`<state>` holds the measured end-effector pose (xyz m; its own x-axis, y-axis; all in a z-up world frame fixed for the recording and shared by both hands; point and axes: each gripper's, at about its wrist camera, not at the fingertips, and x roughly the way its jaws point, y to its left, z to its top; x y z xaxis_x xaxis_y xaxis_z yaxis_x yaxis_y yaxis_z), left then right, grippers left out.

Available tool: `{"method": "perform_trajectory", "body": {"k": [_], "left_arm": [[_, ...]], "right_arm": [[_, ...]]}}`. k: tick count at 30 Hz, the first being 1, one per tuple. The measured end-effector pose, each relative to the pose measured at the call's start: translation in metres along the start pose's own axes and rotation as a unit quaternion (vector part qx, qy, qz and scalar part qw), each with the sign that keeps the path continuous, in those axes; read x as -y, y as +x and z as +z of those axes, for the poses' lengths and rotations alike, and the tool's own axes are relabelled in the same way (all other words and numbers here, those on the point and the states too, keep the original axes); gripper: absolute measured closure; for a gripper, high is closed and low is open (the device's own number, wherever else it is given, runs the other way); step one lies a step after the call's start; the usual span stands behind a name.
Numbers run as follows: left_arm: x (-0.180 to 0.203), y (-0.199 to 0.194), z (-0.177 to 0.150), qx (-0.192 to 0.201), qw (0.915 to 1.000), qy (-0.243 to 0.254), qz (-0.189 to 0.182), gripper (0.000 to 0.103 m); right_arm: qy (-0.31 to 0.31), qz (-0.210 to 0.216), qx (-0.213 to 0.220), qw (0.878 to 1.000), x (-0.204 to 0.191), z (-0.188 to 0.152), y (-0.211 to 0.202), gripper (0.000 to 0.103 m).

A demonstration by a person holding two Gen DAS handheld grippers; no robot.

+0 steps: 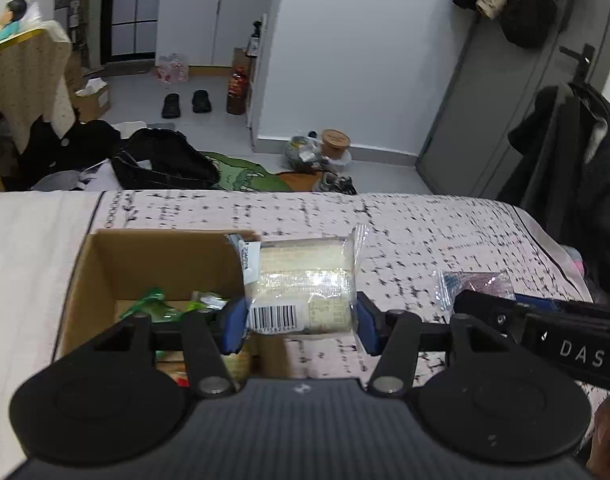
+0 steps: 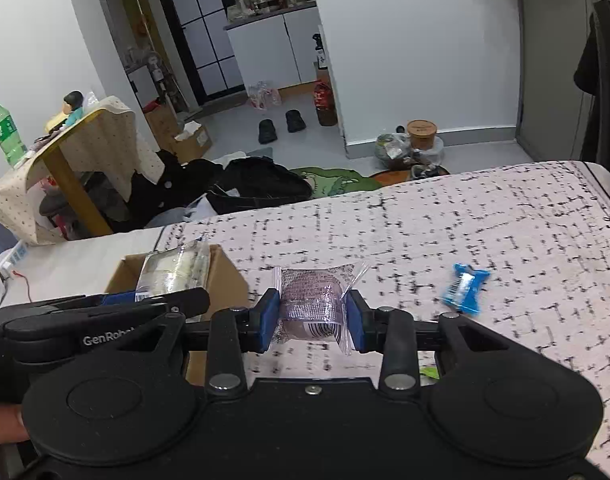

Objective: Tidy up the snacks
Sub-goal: 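Carry both packs over the cardboard box to drop them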

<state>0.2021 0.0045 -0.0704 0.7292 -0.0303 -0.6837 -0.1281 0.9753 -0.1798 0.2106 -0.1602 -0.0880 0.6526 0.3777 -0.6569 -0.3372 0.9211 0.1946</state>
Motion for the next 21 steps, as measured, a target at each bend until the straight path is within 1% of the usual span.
{"method": "perform_trajectory", "body": {"k": [5, 8, 15, 20, 21], "left_arm": [[-0.028, -0.009, -0.001, 0.008, 0.9997, -0.02, 0.007, 0.048], [-0.042, -0.014, -0.003, 0.011, 0.9995, -0.022, 0.02, 0.048], [-0.077, -0.018, -0.006, 0.013, 0.9979, -0.048, 0.041, 0.048], [-0.089, -0.013, -0.009, 0.009, 0.9973, -0.057, 0.045, 0.046], [-0.089, -0.012, -0.01, 0.008, 0.9968, -0.06, 0.051, 0.045]], "right_arm": [[-0.001, 0.014, 0.002, 1.0, -0.016, -0.001, 0.008, 0.067], [-0.003, 0.025, 0.003, 1.0, -0.025, -0.003, 0.013, 0.067], [-0.008, 0.049, 0.002, 0.999, -0.048, -0.005, 0.028, 0.067], [-0.014, 0.061, -0.003, 0.998, -0.066, -0.003, 0.038, 0.067], [-0.015, 0.064, -0.003, 0.998, -0.069, -0.002, 0.038, 0.067]]}}
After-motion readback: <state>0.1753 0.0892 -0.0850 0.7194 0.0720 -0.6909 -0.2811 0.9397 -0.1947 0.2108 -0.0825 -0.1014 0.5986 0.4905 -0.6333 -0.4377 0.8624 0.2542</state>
